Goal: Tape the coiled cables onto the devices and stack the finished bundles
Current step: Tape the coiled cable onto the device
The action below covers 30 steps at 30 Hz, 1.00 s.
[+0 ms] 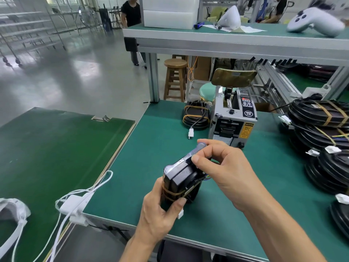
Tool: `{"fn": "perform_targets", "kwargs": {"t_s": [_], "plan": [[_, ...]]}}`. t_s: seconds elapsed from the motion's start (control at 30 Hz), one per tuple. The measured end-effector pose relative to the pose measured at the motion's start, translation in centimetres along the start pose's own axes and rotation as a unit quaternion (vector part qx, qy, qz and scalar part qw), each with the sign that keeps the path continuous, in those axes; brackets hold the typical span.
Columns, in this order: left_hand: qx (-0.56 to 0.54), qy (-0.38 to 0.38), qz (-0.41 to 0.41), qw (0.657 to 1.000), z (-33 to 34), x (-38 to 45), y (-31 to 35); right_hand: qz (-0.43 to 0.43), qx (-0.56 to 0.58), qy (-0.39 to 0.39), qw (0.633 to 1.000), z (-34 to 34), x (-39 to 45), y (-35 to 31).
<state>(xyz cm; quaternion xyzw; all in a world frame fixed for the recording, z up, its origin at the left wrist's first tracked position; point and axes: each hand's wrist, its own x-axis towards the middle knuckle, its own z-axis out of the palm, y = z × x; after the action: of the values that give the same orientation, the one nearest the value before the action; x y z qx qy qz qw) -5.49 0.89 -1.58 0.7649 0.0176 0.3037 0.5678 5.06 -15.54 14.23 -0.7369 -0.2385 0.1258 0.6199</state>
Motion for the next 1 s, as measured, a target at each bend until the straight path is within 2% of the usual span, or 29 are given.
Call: {"fn": "perform_targets", "kwargs": {"t_s": [0.63,1.0], "plan": [[0.008,0.002,0.013,1.000,0.0,0.1,0.8,0.016,-0.059,0.045,0.997,0.8,-0.2,-0.6],[0.011,0.004,0.007,1.000,0.0,0.1,0.6,-0.004,-0.108,0.073,0.992,1.3,-0.7,-1.1]]}}
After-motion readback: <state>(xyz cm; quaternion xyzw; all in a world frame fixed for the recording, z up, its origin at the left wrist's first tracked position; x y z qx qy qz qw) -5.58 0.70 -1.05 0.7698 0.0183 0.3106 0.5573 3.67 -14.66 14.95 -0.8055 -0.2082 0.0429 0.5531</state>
